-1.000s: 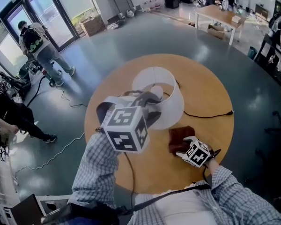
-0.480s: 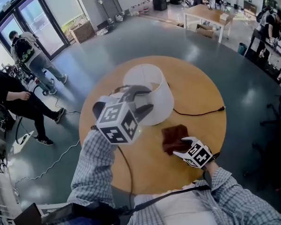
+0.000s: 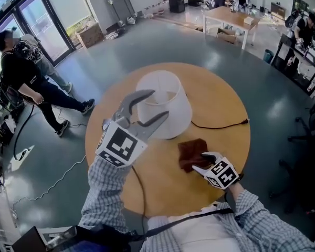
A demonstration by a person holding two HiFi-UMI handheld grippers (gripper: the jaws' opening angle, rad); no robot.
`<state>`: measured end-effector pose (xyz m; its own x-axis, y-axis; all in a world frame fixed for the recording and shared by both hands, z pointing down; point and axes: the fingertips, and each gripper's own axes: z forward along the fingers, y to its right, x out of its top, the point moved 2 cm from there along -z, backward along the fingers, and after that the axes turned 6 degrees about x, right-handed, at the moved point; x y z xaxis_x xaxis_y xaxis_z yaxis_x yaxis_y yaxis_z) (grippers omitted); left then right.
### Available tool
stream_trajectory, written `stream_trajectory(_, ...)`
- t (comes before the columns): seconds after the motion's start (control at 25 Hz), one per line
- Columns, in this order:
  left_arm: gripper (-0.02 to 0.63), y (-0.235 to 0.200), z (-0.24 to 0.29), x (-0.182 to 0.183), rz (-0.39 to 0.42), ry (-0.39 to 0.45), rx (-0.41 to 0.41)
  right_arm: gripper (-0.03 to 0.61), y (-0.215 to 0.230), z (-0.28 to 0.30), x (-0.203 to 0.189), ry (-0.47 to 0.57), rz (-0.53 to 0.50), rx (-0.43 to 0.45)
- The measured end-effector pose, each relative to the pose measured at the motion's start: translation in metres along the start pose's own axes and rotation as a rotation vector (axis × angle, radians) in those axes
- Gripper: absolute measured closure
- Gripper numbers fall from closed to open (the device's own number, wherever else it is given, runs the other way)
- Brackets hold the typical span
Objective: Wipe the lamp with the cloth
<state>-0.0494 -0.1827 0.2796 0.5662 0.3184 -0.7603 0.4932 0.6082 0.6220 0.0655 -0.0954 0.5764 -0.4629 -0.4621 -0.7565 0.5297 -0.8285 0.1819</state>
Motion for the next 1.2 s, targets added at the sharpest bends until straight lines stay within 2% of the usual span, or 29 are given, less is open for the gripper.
stream_trajectory(0.08,0.365,-0.009,-0.018,0.009,-0.094,0.082,0.075,0.377,0.003,-0.007,0.008,0.046,0.008,-0.028)
stream_trajectory(0.16,0.42,-0.01,-0.035,0.007,-0.143,0.106,0.125,0.44,0.005,-0.012,0.015,0.092,0.01,-0.054)
stream_trajectory(0.32,0.54,0.008,-0.058,-0.023,-0.204,0.047,0.168,0.559,0.003,-0.021,0.032,0.182,0.033,-0.087)
stream_trajectory(0.4,0.595,0.025,-0.066,-0.041,-0.277,0.032,0.183,0.574,0.0,-0.024,0.039,0.219,0.062,-0.087)
stream_trajectory(0.48,0.609,0.047,-0.071,-0.059,-0.355,0.018,0.182,0.575,-0.004,-0.025,0.044,0.245,0.088,-0.076)
stream_trajectory(0.76,0.609,0.135,-0.06,-0.096,-0.52,-0.044,0.096,0.575,-0.019,-0.021,0.051,0.281,0.088,-0.073)
stream_trajectory(0.96,0.609,0.19,-0.055,-0.115,-0.596,-0.127,0.022,0.575,-0.031,-0.017,0.045,0.256,0.082,-0.051)
stream_trajectory(1.2,0.609,0.249,-0.055,-0.128,-0.66,-0.185,-0.078,0.574,-0.037,-0.014,0.03,0.231,0.122,-0.016)
